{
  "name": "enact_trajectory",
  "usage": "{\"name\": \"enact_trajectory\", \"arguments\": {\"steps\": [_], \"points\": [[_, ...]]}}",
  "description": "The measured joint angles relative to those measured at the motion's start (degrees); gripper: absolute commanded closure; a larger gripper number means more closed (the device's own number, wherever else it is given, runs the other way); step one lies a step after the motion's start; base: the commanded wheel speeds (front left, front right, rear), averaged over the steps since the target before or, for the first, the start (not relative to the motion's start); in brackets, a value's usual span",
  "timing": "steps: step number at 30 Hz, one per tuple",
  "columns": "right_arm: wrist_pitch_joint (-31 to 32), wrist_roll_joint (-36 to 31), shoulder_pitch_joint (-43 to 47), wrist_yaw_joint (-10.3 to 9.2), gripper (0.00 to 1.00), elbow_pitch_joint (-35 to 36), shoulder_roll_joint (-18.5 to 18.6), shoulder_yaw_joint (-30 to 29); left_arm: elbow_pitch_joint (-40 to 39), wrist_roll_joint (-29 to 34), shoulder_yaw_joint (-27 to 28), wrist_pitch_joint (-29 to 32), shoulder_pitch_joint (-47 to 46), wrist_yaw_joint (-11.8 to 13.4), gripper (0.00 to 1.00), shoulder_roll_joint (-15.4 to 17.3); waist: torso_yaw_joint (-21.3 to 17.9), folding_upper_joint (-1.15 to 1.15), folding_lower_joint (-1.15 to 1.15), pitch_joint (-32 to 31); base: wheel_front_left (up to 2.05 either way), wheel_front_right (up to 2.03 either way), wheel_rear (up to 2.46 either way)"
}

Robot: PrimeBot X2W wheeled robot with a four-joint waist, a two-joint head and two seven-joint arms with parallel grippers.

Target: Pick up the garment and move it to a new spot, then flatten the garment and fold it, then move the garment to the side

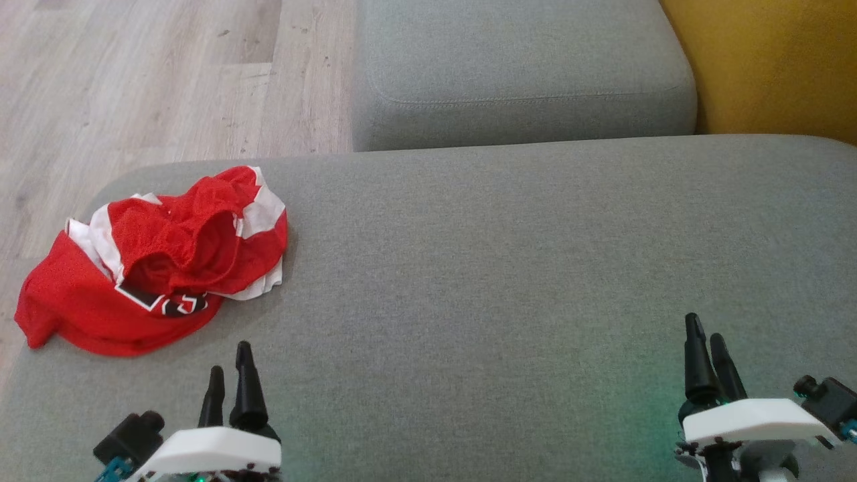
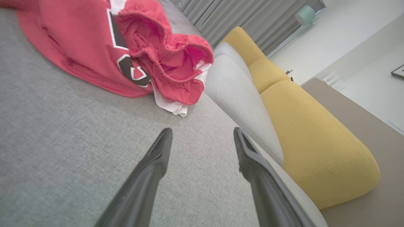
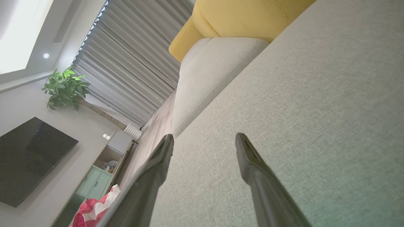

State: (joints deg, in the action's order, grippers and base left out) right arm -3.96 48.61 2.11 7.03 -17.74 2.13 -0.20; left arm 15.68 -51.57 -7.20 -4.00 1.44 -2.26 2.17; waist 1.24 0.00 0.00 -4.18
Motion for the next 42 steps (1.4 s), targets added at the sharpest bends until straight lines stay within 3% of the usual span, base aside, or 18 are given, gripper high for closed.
{"name": "enact_trajectory", "arguments": {"steps": [23,42], "points": [[-3.7,-16.5,1.3,0.00,0.00,1.4,0.0,2.9,-2.0,17.2,-4.1,-3.7,0.0,1.3,0.00,0.1,0.3,0.00,0.01,-0.8,0.00,0.00,0.00],[-6.7,-29.6,1.3,0.01,0.00,2.0,0.1,4.7,-3.1,31.0,-7.9,-6.8,0.0,3.8,0.00,0.3,0.6,0.00,0.00,-1.3,0.00,0.00,0.00]]}}
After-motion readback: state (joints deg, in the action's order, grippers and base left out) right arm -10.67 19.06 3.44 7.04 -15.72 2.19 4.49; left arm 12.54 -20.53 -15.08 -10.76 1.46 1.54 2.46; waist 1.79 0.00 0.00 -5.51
